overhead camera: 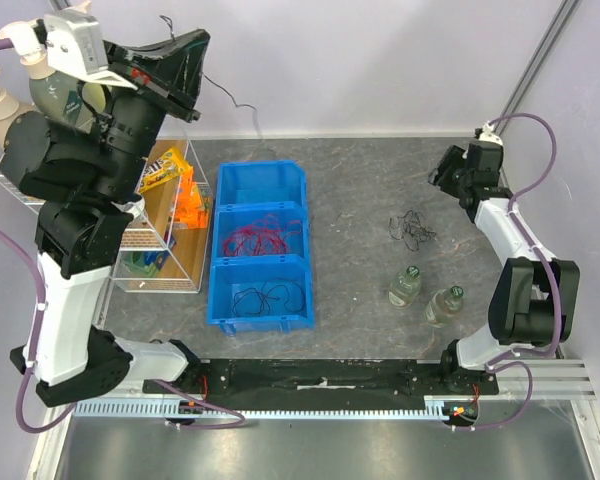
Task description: Untangle the cables
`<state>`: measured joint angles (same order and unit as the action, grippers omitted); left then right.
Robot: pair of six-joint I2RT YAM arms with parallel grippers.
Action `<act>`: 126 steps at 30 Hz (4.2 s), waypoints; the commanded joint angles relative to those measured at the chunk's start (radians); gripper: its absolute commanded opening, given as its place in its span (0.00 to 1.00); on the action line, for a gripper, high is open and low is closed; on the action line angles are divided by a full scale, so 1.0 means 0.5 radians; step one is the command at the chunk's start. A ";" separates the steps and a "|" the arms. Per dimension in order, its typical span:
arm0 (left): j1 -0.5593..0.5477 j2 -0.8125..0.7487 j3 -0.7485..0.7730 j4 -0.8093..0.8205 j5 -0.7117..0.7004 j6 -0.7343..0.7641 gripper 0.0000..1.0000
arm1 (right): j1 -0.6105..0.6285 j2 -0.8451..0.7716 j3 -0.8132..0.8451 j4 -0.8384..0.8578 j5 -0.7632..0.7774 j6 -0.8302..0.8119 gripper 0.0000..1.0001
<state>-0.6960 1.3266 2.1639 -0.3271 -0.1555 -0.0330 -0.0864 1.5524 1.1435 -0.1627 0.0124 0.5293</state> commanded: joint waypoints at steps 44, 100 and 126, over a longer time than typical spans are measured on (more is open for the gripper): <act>0.235 0.617 0.541 0.832 0.274 0.087 0.02 | 1.569 0.034 -0.235 1.476 -0.730 -0.157 0.85; 0.561 0.847 -0.653 -0.020 -0.554 -0.210 0.02 | 1.397 1.273 1.094 0.807 -0.602 0.098 0.21; 0.573 0.348 -1.247 -0.083 -0.459 -0.063 0.02 | 0.882 -0.325 0.054 0.187 -0.249 -0.166 0.69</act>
<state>-0.4080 1.6398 1.6157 -0.4255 -0.4049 -0.0998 0.3408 1.4448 1.2331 -0.0216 -0.1223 0.4709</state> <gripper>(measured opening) 0.025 0.688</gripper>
